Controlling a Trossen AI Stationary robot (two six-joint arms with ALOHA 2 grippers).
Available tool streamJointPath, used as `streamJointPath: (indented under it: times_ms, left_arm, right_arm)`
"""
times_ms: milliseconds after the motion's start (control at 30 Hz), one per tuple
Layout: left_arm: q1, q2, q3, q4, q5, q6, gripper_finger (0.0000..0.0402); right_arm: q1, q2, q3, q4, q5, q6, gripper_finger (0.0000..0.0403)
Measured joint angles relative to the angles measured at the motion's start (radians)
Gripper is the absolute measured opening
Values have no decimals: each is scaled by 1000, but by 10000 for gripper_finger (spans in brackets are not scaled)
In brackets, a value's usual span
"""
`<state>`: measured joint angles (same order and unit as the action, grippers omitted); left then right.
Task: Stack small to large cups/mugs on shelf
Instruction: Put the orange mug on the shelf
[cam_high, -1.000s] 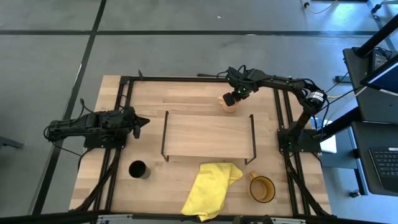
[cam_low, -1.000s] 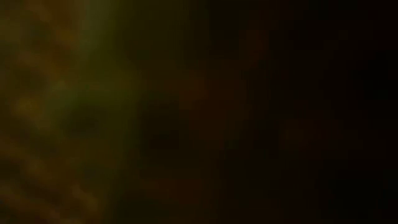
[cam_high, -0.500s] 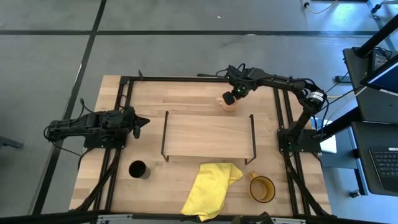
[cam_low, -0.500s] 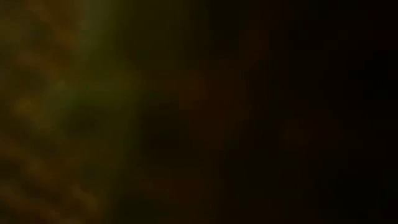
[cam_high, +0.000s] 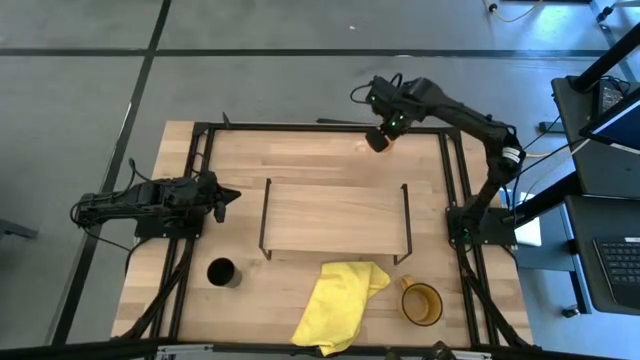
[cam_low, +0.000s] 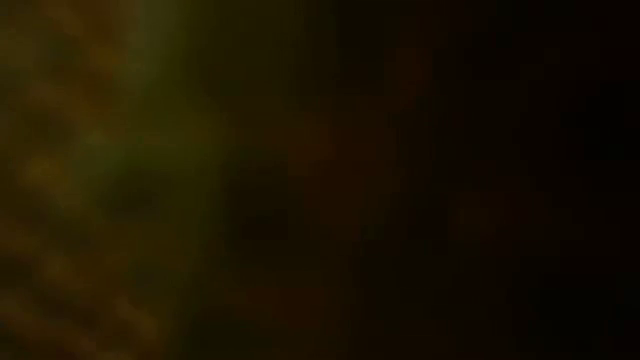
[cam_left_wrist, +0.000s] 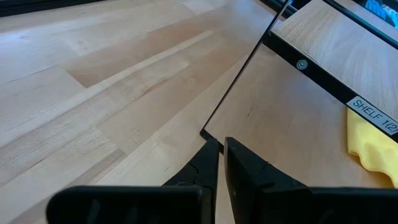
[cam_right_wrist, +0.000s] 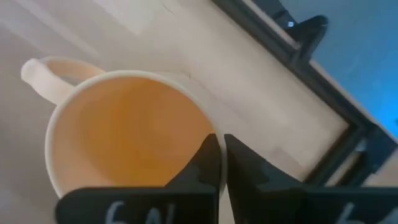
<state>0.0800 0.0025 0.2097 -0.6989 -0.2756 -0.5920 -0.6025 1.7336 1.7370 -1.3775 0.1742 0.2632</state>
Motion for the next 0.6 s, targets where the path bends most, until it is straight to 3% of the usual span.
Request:
streamJointPath:
  times_ms: [267,433,600]
  left_arm:
    - [0,0,0,0,0,0,21]
    - [0,0,0,0,0,0,21]
    - [0,0,0,0,0,0,21]
  right_arm:
    - [38,-2,237,-202,-136,24,13]
    - [103,-26,252,-197,-278,74,14]
    - [192,-22,251,-194,-302,103,14]
